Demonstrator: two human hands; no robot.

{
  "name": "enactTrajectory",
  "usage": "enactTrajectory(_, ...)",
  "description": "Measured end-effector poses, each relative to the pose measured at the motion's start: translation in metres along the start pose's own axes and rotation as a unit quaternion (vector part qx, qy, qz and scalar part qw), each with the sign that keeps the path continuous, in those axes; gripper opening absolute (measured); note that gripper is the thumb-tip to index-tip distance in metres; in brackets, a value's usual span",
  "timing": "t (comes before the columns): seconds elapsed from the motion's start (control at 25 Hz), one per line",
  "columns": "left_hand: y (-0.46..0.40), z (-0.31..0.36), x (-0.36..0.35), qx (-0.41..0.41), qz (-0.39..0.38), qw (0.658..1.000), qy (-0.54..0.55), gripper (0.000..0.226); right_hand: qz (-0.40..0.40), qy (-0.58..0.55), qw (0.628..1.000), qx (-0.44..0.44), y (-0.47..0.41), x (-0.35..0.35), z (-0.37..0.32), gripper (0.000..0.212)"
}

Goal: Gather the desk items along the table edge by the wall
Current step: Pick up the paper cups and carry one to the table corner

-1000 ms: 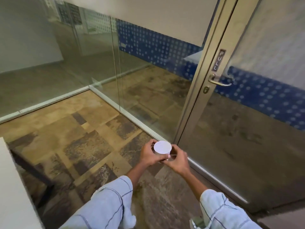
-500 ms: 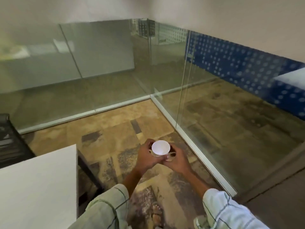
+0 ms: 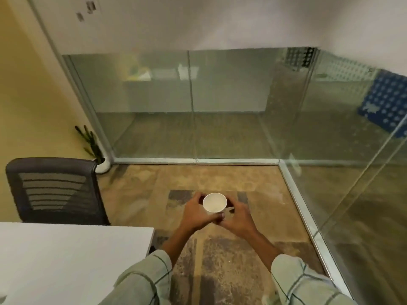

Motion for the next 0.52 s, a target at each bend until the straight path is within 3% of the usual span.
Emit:
enactTrajectory(0.28, -0.187, -0.078, 0.024, 0.032, 0.051, 0.998, 0.004, 0.07, -0.043, -0.024, 0.999, -0.005, -0.18, -0.128, 0.02, 0.073)
enactTrajectory(0.52, -0.336, -0.106, 0.059, 0.049, 0.081, 0.995, -0.017, 0.076, -0.088, -0.023, 0.996, 0.021, -0.329, -0.214, 0.001, 0.062)
Point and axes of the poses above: each hand's wrist, its own y-axis away from the middle knuckle, its own x-axis out of the back of the hand, z = x × y, the point moved 6 cm from there along -y, towards the middle knuckle, and after that the axes turned 13 degrees about z, right-handed, at the moved point
